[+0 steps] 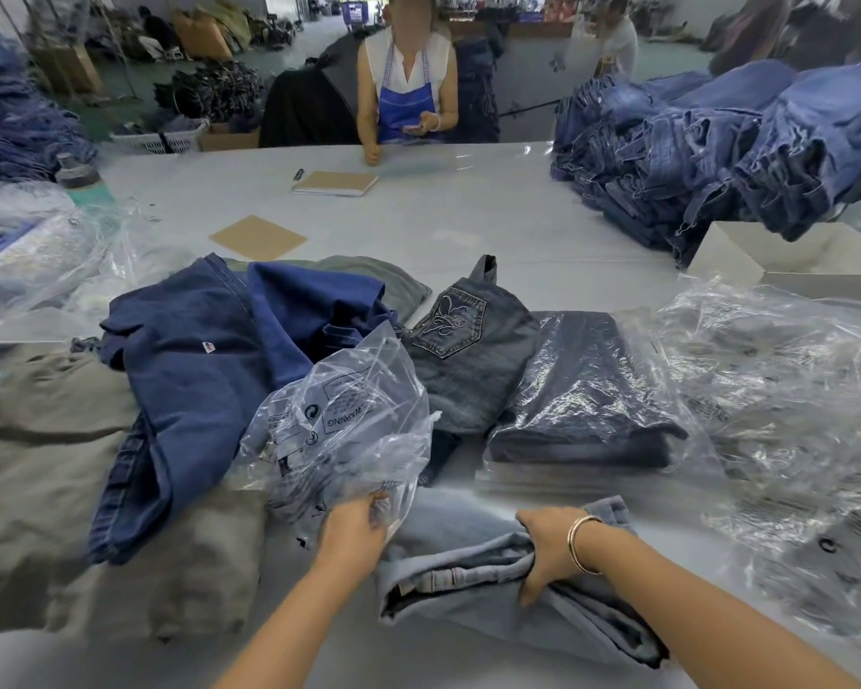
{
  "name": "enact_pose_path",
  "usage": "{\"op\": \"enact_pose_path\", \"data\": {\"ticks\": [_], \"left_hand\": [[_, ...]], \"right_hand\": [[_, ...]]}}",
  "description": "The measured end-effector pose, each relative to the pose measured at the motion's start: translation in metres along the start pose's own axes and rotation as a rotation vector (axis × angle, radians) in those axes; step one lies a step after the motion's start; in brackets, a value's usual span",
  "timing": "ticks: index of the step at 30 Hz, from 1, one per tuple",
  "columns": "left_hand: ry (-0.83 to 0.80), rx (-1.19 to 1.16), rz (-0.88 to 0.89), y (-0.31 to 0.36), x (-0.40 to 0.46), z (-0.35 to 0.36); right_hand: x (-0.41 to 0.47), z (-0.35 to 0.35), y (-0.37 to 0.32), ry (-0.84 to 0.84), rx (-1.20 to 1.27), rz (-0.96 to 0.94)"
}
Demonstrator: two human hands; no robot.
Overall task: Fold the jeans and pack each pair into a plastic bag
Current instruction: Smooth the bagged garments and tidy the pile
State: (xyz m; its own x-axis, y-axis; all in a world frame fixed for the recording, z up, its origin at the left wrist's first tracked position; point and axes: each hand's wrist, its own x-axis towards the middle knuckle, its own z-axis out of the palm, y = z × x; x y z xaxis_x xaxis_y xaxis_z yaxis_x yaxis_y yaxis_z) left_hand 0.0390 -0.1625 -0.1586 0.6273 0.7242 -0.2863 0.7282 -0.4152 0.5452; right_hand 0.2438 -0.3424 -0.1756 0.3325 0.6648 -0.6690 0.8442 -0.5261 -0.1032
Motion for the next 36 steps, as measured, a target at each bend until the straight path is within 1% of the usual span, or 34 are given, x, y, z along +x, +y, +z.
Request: {"op": "enact_pose_path", "data": {"ticks": [3,7,8,11,12,16,18,20,21,23,24,26,27,28,30,32,34,36], "left_hand": [[-0.044,0.003,0.006,-0.006,0.0,0.001],[-0.108,0.035,0.035,-0.006,0.0,0.006],[-0.105,0.045,0.052,-0.005,-0.001,0.008],[-0.048,-0.039,0.099,-0.005,-0.007,0.014],[-0.049,-0.035,0.13,-0.007,-0.008,0.016],[-0.161,0.151,0.32,-0.019,-0.014,0.019],[-0.123,0.133,0.354,-0.026,-0.019,0.02],[-0.001,0.038,0.364,-0.029,-0.025,0.023],[0.063,-0.041,0.342,-0.028,-0.028,0.024],[0.145,-0.286,0.202,-0.022,-0.033,0.024],[0.139,-0.487,0.109,-0.018,-0.036,0.021],[0.058,-0.921,-0.021,-0.006,-0.041,0.013],[0.016,-1.078,-0.055,-0.001,-0.043,0.009],[-0.007,-1.177,-0.071,0.002,-0.044,0.006],[-0.011,-1.265,-0.06,0.007,-0.049,-0.002],[0.009,-1.27,-0.022,0.009,-0.056,-0.007],[0.034,-1.15,0.08,0.006,-0.06,-0.009],[0.055,-0.95,0.209,0.003,-0.063,-0.011]], "right_hand": [[-0.009,0.006,0.012,-0.038,0.202,0.025],[-0.021,0.003,0.024,-0.083,0.349,0.031],[-0.025,0.002,0.026,-0.085,0.372,0.038],[-0.038,0.0,0.035,-0.084,0.431,0.051],[-0.043,-0.001,0.037,-0.073,0.448,0.044],[-0.068,-0.012,0.043,0.01,0.568,-0.088],[-0.084,-0.021,0.042,0.063,0.651,-0.141],[-0.098,-0.03,0.038,0.115,0.699,-0.18],[-0.103,-0.034,0.034,0.134,0.694,-0.203],[-0.109,-0.04,0.022,0.136,0.624,-0.247],[-0.11,-0.041,0.014,0.116,0.569,-0.264],[-0.107,-0.04,-0.002,0.073,0.396,-0.279],[-0.104,-0.039,-0.009,0.066,0.272,-0.277],[-0.1,-0.038,-0.015,0.062,0.159,-0.267],[-0.089,-0.033,-0.021,0.055,0.056,-0.237],[-0.081,-0.031,-0.019,0.054,0.063,-0.2],[-0.075,-0.03,-0.013,0.076,0.167,-0.157],[-0.072,-0.03,-0.008,0.102,0.298,-0.122]]}}
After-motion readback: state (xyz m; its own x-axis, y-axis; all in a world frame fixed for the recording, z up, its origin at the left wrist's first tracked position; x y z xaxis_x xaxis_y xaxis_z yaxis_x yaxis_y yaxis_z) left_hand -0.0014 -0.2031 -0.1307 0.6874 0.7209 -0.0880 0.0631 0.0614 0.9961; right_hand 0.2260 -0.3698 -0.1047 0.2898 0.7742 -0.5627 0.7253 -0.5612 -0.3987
